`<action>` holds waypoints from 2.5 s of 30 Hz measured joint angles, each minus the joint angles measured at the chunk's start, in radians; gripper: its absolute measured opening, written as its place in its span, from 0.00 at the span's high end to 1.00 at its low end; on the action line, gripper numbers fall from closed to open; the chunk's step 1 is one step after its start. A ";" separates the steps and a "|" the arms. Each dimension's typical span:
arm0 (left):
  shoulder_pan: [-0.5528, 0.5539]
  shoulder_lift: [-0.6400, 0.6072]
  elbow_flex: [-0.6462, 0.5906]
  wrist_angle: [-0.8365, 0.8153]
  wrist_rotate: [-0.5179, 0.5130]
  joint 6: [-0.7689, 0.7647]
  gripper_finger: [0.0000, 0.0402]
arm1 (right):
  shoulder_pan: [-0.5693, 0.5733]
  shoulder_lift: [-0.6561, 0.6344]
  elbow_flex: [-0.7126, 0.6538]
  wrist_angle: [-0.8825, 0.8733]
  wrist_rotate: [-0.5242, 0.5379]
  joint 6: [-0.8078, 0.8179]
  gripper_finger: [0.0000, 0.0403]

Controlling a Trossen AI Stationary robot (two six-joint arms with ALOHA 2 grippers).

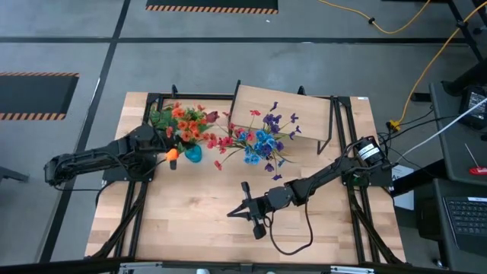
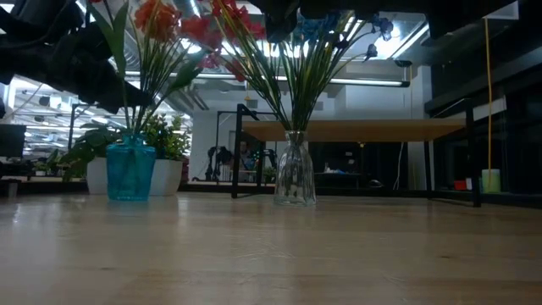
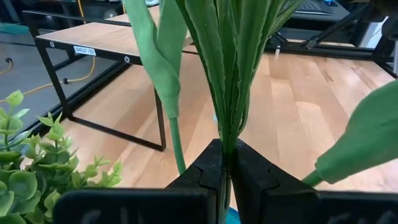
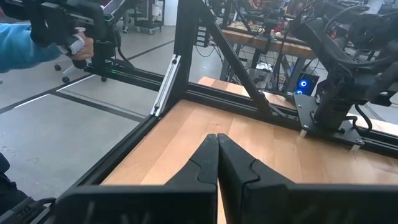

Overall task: Pick and place flowers into a vace then onto a shelf
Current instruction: Put the orange flowers into the blue vase, then put the transparent vase with flowers on the shelf

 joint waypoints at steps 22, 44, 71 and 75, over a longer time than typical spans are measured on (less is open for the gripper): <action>0.000 0.000 0.024 -0.041 -0.061 -0.018 0.68 | 0.000 0.000 0.000 -0.025 0.000 0.001 1.00; 0.000 0.000 0.169 -0.123 -0.177 -0.072 0.65 | -0.003 0.000 0.000 -0.054 0.000 -0.045 1.00; -0.022 -0.001 0.493 -0.297 -0.121 0.001 0.75 | -0.009 -0.069 0.000 -0.143 -0.024 0.017 1.00; -0.043 -0.001 0.520 -0.285 -0.031 0.001 0.84 | -0.009 -0.087 0.000 -0.161 -0.024 0.016 1.00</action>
